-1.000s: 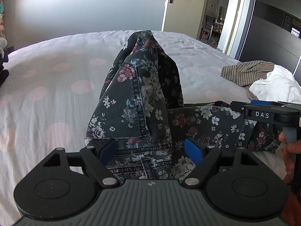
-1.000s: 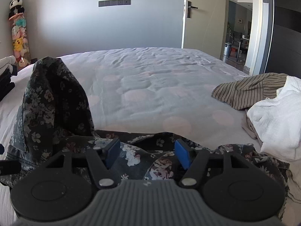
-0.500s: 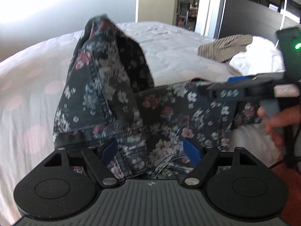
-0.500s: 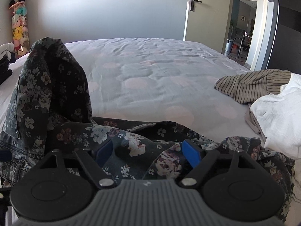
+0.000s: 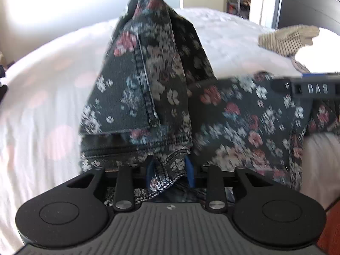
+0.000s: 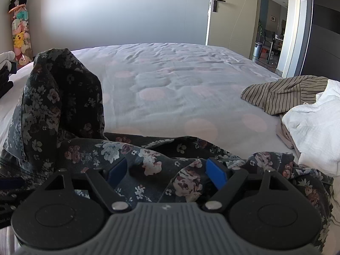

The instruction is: Fold clothes

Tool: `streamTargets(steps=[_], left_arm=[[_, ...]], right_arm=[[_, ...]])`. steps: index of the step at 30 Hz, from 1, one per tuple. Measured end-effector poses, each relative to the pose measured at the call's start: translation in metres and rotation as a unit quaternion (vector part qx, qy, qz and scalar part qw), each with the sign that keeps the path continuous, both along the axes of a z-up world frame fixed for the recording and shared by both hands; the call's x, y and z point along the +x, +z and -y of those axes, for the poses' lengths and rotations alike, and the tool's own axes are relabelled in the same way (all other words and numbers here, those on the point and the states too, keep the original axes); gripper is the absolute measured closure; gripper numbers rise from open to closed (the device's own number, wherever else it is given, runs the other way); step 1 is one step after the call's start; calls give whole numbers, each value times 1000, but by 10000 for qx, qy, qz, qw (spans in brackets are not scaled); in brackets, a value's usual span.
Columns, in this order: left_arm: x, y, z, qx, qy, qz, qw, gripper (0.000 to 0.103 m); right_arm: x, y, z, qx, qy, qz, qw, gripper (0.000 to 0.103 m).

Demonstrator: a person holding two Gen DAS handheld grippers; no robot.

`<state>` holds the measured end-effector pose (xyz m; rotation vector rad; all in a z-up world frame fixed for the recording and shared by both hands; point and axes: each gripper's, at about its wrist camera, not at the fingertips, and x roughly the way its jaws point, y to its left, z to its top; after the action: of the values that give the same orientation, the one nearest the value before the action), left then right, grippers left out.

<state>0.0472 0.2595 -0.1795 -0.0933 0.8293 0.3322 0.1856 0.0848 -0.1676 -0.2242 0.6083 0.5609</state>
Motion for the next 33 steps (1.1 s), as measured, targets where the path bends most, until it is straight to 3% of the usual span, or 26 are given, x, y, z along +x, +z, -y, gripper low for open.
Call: streamTargets(steps=[1,2,5,7,8,10,13,18,19,21,25,27,33], left_arm=[[-2,3,-2,15,60,103,9999,78],[-6,7,-4,41,133,221,9997,92],[-13,19,-12,188,464,513,9974,92],[-13,20,-23,423,800,416,9950,93],[-12,21,-29,541,967,367,9932,103],[-14,20,-43,644,1365,261,9882,103],[-21,20,-68,463,1935,246,9797,103],[-33,29,-81,185,2030,555,9774,101],[-34,31,-78,124,1910,598,9797,100],[-35,34,-68,95,1626,647,9845,81],[-31,35,-45,137,958,643,9932,66],[-27,32,-33,72,645,637,9959,47],[-19,27,-7,-313,-101,603,9976,33]], right_arm=[[0,0,0,6,-1,-2,10000,19],[0,0,0,12,-1,-4,10000,19],[1,0,1,25,-3,-10,10000,19],[1,0,1,29,1,-19,10000,19],[1,0,1,27,3,-22,10000,19],[2,0,0,24,7,-25,10000,19],[3,0,0,25,5,-38,10000,19],[3,-1,0,29,4,-52,10000,19],[3,-1,0,31,0,-57,10000,19],[4,-1,1,37,-16,-71,10000,19],[4,0,3,76,-57,-59,9999,19],[3,1,4,87,-76,-52,9999,19],[5,1,8,161,-139,-97,9997,19]])
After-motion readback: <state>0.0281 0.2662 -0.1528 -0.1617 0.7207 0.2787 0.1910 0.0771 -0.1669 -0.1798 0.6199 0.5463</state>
